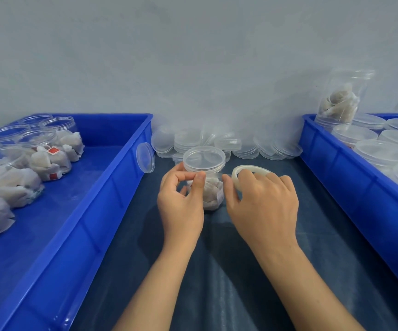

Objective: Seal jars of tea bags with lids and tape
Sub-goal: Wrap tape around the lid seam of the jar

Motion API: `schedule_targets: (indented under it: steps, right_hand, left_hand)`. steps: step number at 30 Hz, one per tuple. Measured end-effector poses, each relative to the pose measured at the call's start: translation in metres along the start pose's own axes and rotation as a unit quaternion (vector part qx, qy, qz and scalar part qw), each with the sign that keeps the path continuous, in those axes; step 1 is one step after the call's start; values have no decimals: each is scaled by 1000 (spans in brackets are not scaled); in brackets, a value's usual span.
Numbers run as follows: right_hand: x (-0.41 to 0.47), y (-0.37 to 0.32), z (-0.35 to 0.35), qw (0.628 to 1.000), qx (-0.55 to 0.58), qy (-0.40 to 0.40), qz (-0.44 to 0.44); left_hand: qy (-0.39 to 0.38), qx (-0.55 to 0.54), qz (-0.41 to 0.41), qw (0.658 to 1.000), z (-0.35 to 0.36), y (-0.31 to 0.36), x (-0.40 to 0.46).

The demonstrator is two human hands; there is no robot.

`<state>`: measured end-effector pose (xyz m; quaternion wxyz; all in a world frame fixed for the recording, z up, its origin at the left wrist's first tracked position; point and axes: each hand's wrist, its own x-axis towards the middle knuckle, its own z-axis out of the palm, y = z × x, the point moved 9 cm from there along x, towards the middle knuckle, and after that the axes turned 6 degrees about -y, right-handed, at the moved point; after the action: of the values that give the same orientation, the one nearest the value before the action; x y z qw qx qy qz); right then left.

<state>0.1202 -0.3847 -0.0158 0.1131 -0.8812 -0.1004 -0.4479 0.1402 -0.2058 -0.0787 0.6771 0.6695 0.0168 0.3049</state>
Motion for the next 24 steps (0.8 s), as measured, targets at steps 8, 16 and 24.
schedule_targets:
  steps: [8, 16, 24]
  right_hand:
    - [1, 5, 0, 1000, -10, -9, 16]
    - [1, 11, 0, 999, -10, -20, 26]
    - [1, 16, -4, 999, 3, -33, 38]
  left_hand:
    - [-5, -27, -14, 1000, -1, -5, 6]
    - [-108, 55, -25, 992, 8, -12, 16]
    - [-121, -12, -47, 991, 15, -19, 11]
